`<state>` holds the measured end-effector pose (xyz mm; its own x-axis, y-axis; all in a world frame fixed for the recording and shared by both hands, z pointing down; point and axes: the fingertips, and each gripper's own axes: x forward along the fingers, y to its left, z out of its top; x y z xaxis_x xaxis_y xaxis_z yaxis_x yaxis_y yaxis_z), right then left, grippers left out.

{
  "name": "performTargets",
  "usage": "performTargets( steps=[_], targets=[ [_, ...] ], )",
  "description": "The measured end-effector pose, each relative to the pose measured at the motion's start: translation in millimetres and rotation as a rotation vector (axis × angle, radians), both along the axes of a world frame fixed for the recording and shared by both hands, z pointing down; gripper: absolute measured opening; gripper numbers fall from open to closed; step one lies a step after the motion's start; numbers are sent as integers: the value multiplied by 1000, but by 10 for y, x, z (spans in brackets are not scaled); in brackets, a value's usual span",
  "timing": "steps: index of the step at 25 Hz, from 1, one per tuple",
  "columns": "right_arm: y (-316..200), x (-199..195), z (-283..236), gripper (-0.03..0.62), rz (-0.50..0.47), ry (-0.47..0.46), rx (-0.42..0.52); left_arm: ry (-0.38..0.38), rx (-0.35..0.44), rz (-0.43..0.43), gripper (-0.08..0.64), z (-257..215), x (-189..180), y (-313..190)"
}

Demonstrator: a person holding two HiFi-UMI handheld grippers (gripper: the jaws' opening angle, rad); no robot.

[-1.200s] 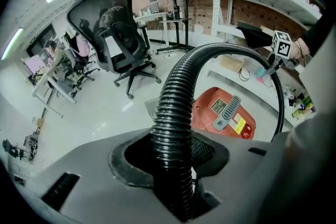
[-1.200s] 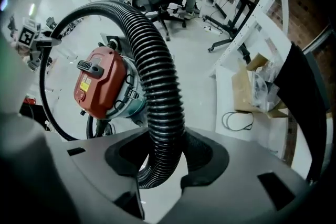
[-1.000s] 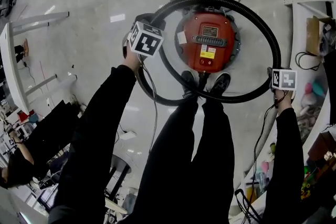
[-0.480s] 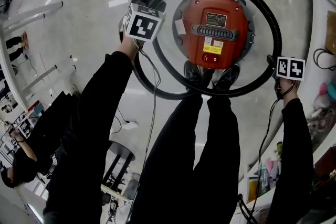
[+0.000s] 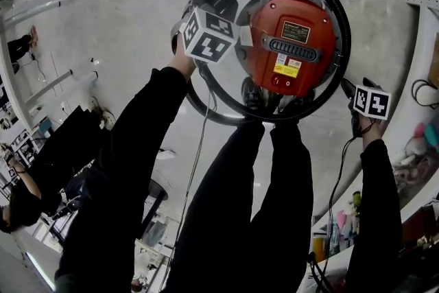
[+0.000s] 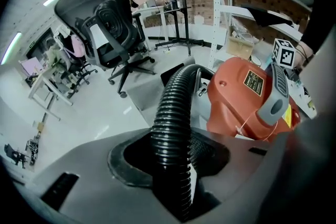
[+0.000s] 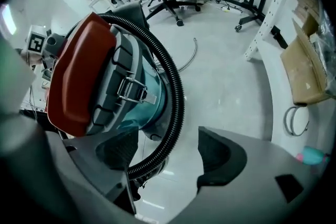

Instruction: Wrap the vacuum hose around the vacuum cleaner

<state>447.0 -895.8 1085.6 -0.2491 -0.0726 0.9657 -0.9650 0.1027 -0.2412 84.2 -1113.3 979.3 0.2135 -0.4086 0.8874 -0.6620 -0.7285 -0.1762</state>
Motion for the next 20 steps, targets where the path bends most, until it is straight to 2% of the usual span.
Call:
performTargets(
  steps=[2,5,8,15,20],
  targets=[
    [-64,-42,-78,344,9,-1,24,-20,26,30,178,-46,15,-28],
    [-115,-131,-178,344,28,-16,49,-37,62,91,217,-116,41,-11],
    [-147,-184,-231,344,36,-26,70,11,82,65,247,-213,34,3],
    [-93,-296,-432,344,58,-98,102,143,118,-119,249,-569,-271,-5],
    [28,-380,-573,344,130,-154,107,234,167,-432,249,-874,-753,316]
  ],
)
